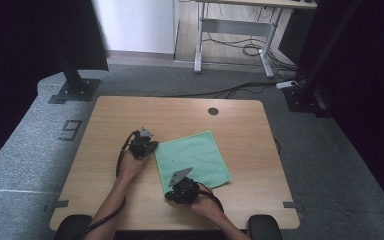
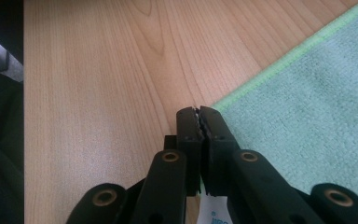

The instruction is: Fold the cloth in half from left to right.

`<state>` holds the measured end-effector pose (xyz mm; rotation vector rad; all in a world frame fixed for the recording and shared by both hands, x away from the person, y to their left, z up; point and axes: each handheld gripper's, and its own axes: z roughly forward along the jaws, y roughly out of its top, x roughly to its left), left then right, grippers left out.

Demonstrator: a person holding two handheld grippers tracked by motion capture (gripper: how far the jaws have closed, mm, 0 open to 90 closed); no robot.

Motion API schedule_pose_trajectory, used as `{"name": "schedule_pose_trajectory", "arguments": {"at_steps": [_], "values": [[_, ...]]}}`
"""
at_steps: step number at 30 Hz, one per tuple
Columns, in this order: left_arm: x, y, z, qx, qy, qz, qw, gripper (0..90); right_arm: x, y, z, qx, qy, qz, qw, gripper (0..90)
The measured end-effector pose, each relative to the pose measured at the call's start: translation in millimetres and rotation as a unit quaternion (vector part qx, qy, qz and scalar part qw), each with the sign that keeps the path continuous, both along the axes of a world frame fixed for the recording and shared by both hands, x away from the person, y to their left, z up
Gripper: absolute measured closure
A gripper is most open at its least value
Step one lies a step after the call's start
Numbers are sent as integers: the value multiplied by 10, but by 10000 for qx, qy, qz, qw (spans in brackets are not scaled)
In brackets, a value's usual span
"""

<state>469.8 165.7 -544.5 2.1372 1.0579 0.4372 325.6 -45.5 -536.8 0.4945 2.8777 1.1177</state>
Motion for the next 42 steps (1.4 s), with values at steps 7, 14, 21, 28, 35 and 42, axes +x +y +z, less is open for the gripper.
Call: {"name": "schedule_pose_trajectory", "arguments": {"at_steps": [7, 14, 21, 28, 35, 42], "values": [[26, 13, 15, -83, 116, 20, 9999, 895, -16, -4, 21, 35, -30, 18, 10000, 877], [33, -27, 86, 4, 38, 2, 10000, 896, -8, -82, 120, 234, -80, -61, 9997, 877], [62, -132, 228, 14, -83, -90, 9999, 895, 12, -248, 241, 430, -152, -291, 9985, 877], [125, -296, 382, -19, -195, -186, 9996, 895, 36, -457, 349, 547, -269, -489, 9969, 877], [203, -537, 495, 18, -293, -332, 9990, 895, 46, -701, 420, 648, -361, -745, 9945, 877], [291, -809, 545, 53, -331, -509, 9981, 895, 49, -963, 456, 732, -419, -1034, 9911, 877]]}}
